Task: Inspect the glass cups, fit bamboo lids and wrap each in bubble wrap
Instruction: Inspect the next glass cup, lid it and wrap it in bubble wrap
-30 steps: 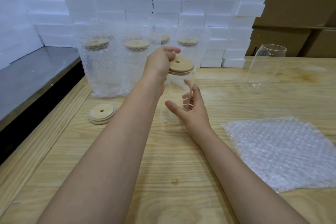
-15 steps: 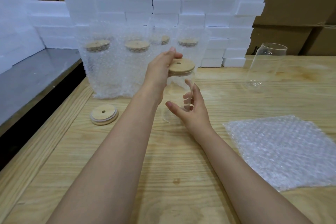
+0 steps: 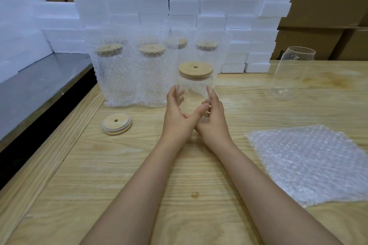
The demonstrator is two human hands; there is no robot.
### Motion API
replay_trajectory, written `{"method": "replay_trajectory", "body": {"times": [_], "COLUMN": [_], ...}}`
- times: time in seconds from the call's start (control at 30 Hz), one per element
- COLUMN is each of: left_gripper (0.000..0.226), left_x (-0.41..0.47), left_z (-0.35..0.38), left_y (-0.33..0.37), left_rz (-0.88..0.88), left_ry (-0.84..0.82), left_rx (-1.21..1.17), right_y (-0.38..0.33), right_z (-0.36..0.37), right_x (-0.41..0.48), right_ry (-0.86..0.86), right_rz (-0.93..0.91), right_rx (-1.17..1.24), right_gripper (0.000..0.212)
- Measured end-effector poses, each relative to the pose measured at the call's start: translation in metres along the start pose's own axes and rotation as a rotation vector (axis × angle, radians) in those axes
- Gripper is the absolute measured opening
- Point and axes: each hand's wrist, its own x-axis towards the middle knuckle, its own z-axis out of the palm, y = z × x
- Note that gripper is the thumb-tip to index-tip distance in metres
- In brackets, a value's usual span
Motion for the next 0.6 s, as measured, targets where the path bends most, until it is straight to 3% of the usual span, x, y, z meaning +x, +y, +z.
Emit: {"method": "replay_trajectory", "body": {"times": [0.13, 0.23, 0.3, 0.43, 0.5, 0.6], "left_gripper": [0.085, 0.089, 0.097, 0.107, 0.107, 0.103], "left_x": [0.003, 0.007, 0.008, 0.008, 0.009, 0.011], "left_z": [-0.005, -0.012, -0.013, -0.012, -0.013, -0.013], "left_y": [-0.006, -0.008, -0.008, -0.009, -0.011, -0.014], "left_rz": [0.017, 0.011, 0.019, 0.011, 0.006, 0.000], "left_ry": [-0.034, -0.038, -0.070, -0.121, -0.122, -0.123], "left_rx": [0.028, 0.113, 0.153, 0.145, 0.144, 0.158], "right_y": [-0.010, -0.024, -0.033, -0.027, -0.013, 0.001], "right_z": [-0.010, -0.030, -0.057, -0.133, -0.161, -0.178], "right_x": [-0.006, -0.010, -0.006, -0.004, -0.009, -0.015], "right_ry": [-0.080, -0.203, -0.120, 0.248, 0.306, 0.273], "right_rz": [0.021, 0.043, 0.075, 0.208, 0.410, 0.709], "right_rx": [-0.163, -0.470, -0.648, -0.967, -1.138, -1.194], "right_gripper": [0.105, 0.103, 0.084, 0.040, 0.032, 0.034]}}
